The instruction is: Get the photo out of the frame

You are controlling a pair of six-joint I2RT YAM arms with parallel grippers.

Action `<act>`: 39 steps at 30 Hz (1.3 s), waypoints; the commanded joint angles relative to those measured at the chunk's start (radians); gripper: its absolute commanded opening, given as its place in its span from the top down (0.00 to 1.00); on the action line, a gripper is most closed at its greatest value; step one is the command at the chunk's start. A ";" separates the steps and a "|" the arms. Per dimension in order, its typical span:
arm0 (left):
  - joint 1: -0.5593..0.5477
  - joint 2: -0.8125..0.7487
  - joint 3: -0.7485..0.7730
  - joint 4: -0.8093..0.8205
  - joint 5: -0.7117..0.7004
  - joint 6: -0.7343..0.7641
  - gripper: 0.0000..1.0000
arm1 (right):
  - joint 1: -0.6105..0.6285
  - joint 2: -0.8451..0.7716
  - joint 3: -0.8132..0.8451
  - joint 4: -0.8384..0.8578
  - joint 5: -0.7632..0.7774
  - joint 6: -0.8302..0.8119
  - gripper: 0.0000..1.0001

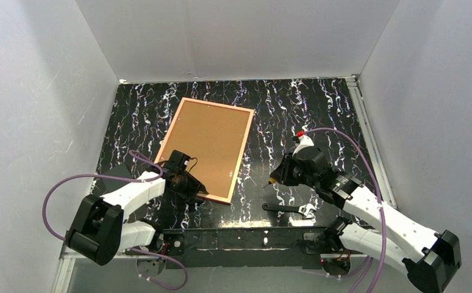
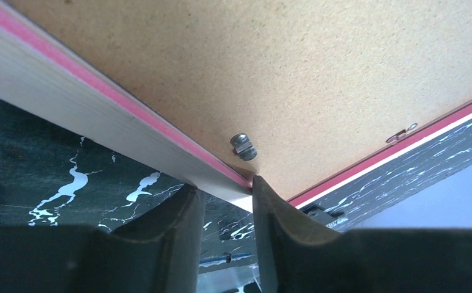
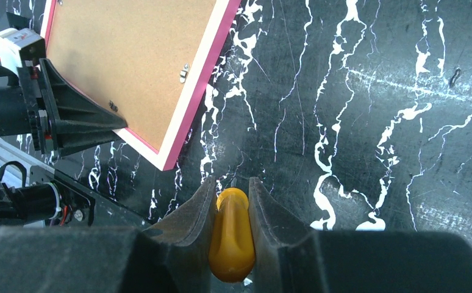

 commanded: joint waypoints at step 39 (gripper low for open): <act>-0.047 0.150 0.156 -0.374 -0.027 0.313 1.00 | -0.180 0.853 0.660 -0.045 0.022 -0.353 0.99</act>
